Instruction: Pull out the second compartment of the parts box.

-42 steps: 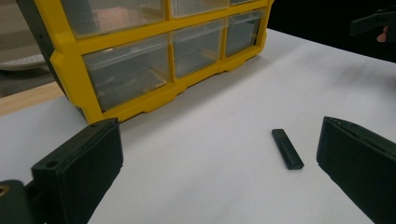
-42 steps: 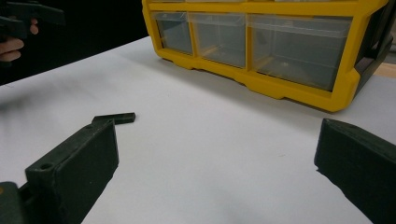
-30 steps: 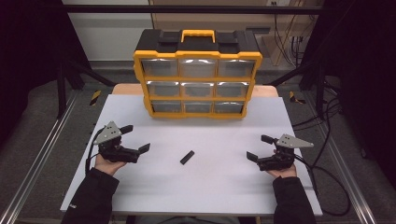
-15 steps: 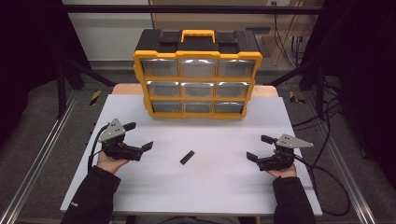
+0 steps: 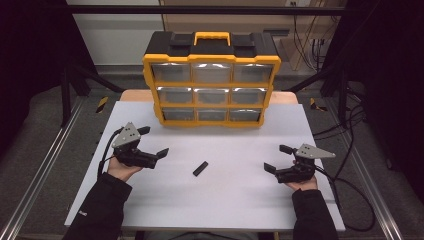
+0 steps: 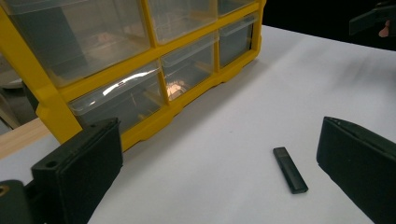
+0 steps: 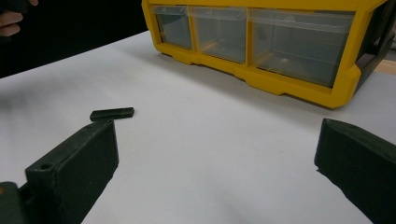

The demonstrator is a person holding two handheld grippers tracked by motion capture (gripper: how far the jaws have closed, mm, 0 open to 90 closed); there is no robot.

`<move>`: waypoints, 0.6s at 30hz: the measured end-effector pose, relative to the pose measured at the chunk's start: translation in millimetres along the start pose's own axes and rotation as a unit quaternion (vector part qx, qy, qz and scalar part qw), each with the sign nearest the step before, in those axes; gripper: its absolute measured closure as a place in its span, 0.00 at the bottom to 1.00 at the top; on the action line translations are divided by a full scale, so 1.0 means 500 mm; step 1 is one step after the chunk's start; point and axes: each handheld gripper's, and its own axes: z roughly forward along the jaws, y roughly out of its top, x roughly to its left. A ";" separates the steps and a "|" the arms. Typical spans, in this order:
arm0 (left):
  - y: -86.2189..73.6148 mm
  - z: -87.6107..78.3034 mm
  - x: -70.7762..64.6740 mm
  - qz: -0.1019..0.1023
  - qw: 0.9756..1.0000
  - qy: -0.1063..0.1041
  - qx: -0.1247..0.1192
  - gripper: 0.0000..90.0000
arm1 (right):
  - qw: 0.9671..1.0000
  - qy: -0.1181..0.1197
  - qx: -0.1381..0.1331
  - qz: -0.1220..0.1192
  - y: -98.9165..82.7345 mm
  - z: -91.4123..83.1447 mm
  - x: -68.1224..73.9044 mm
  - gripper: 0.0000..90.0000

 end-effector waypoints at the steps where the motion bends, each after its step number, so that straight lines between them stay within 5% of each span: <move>1: 0.003 0.001 -0.001 0.004 1.000 0.001 0.001 0.00 | 1.000 0.000 0.000 0.000 0.000 0.000 0.000 0.00; 18: 0.049 0.016 -0.008 0.035 0.999 0.003 0.004 0.00 | 1.000 0.001 0.001 0.000 0.000 0.000 0.000 0.00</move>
